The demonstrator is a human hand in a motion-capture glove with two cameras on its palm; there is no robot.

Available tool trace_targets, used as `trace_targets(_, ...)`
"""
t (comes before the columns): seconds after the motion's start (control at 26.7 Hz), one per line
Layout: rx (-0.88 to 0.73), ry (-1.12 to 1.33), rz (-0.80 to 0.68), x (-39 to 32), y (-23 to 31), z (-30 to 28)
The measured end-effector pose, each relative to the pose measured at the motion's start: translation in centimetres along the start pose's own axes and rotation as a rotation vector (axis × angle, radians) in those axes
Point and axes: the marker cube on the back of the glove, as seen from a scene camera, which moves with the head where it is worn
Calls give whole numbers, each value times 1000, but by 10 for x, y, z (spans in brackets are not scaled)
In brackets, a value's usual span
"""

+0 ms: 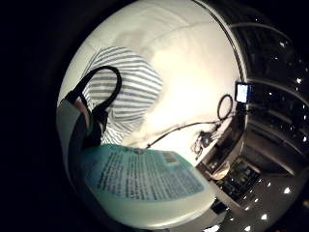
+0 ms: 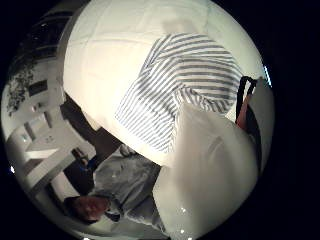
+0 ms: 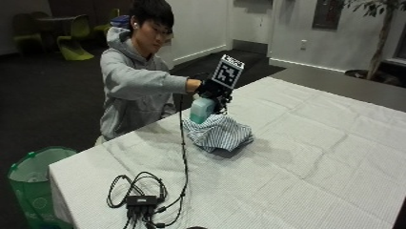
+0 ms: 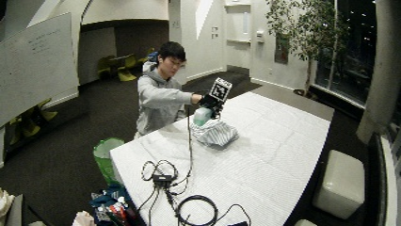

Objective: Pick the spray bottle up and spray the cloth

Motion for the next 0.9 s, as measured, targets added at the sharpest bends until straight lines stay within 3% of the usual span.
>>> trace_targets(0.26,99,-206,-163,-27,11,-14)
trace_targets(0.75,544,-1264,-559,-114,24,-71)
trace_targets(0.9,565,-1288,-621,-150,7,-35)
